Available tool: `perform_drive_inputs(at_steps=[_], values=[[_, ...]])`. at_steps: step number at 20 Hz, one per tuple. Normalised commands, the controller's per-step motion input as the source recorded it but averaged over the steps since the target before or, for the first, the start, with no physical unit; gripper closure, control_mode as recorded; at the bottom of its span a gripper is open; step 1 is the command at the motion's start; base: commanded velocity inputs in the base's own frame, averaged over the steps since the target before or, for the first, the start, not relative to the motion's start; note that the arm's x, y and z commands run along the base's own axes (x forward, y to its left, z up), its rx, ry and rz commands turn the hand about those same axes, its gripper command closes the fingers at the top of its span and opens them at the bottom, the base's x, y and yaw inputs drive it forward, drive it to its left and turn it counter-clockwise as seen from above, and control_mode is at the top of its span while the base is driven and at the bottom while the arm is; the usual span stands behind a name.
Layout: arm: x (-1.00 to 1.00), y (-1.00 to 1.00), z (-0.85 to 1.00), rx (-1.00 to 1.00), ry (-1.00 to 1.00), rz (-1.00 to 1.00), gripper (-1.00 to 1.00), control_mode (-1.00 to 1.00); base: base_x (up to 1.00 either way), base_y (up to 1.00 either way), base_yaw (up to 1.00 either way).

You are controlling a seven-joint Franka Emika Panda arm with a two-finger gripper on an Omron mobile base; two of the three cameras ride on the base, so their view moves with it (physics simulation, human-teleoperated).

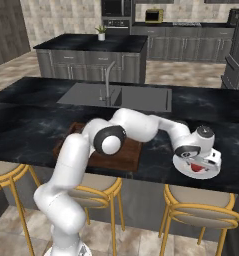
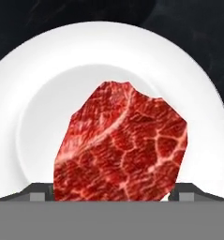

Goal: Create a steak meal by picking up the steak and asparagus from the tray and placing them on the plate. Leave the kebab skewer on the tray.

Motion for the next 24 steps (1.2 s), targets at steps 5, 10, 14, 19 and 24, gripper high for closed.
perform_drive_inputs(at_steps=[5,10,14,19,24], values=[[0.00,0.00,0.13,0.00,0.00,0.03,-1.00,-1.00,0.00,0.00,0.00],[-0.13,0.11,0.36,-0.01,-0.09,0.07,-1.00,-1.00,0.00,0.00,0.00],[-0.54,0.52,0.53,-0.06,-0.16,0.13,-1.00,-1.00,0.00,0.00,0.00],[-0.46,0.90,0.52,-0.10,-0.11,0.16,-1.00,-1.00,0.00,0.00,0.00],[-0.10,1.00,0.51,-0.15,-0.01,0.18,-1.00,-1.00,0.00,0.00,0.00]])
